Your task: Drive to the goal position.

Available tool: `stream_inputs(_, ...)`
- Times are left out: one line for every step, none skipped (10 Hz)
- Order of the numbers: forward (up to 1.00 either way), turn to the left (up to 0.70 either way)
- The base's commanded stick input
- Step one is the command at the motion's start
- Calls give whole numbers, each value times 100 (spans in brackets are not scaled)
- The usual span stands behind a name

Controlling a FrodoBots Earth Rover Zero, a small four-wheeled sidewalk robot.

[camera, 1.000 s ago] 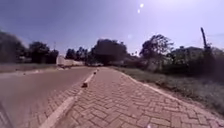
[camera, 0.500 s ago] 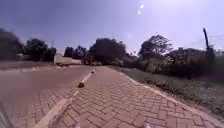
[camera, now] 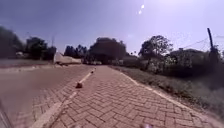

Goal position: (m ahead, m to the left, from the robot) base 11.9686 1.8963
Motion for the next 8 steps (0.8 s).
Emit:
stream_inputs(30,0)
stream_inputs(30,0)
stream_inputs(30,0)
stream_inputs(30,0)
stream_inputs(30,0)
stream_inputs(30,0)
stream_inputs(30,0)
stream_inputs(30,0)
